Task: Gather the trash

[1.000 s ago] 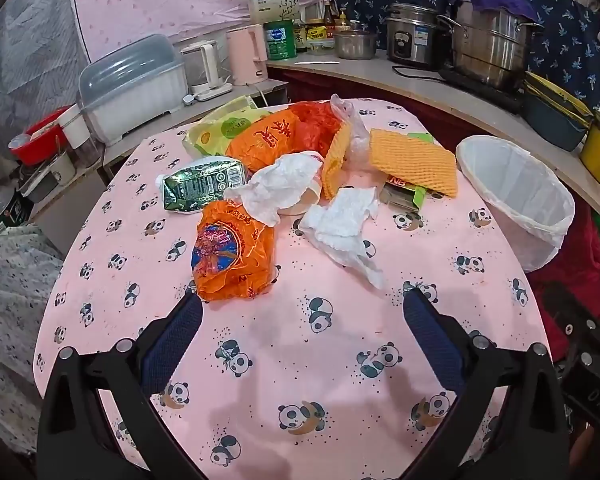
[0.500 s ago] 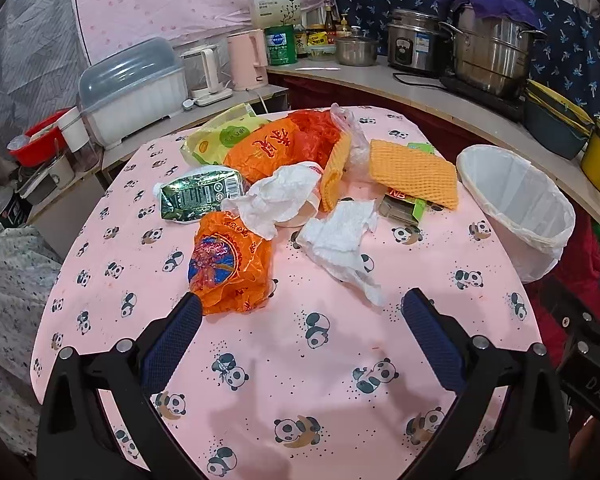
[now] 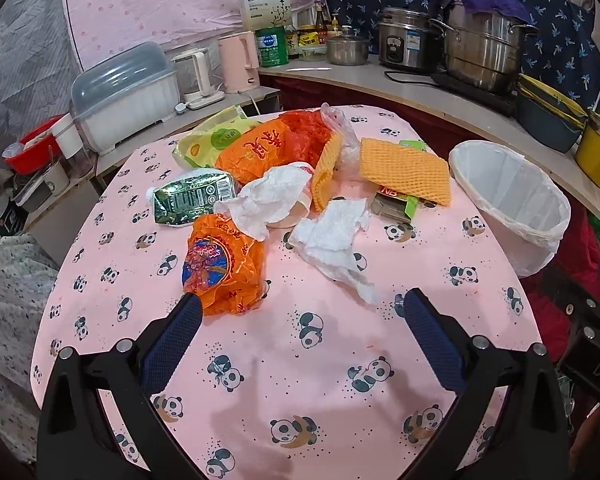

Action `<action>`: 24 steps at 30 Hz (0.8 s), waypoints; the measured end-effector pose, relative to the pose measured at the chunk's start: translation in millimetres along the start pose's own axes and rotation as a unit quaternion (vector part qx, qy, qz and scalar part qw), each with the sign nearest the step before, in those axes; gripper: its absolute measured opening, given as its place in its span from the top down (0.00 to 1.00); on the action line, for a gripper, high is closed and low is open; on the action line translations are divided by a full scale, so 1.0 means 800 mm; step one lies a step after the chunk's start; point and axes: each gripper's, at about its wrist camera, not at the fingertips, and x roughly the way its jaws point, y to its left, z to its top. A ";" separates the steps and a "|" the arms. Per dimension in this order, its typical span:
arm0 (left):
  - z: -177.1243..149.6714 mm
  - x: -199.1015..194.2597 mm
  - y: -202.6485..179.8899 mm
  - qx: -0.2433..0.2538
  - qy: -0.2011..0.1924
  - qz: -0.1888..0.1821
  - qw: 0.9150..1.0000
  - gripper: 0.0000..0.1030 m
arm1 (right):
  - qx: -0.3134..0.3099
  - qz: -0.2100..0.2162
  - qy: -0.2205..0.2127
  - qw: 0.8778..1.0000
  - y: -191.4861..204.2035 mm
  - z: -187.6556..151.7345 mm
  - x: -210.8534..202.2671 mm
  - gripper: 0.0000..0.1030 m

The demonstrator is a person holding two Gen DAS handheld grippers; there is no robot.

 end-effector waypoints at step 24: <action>0.001 0.000 -0.002 -0.004 0.001 -0.007 1.000 0.07 | 0.003 -0.005 -0.004 1.000 -0.004 -0.001 0.000 0.06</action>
